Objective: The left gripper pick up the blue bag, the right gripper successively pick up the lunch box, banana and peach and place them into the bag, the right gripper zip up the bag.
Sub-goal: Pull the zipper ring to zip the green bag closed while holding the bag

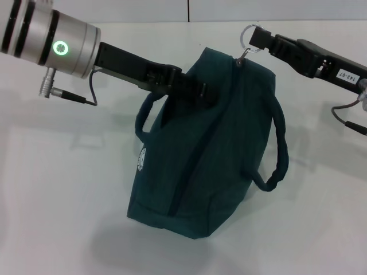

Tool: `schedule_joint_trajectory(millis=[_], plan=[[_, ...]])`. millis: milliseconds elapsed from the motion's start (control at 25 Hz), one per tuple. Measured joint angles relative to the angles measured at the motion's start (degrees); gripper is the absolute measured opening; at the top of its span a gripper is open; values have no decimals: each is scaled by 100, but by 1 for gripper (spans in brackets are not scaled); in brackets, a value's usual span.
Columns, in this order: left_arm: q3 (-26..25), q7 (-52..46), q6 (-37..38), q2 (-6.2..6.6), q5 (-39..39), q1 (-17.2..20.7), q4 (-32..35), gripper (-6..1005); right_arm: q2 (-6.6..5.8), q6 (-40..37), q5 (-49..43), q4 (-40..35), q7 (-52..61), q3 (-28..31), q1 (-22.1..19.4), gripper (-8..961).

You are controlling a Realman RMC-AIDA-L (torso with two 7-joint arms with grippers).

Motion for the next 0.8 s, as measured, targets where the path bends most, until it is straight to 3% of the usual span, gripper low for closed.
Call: schedule_joint_trajectory(millis=[200,320,800], plan=[[7,64,-3,30,22,-2,8,667,0,0,-2,0,0,1,0,5],[-2,84,-8,47,26,18,8,561,0,5,-2,0,0,10,-1,5],[-104,140,-165,160,90,129,5,437,6,9,182,124,-36,16,-57,5]])
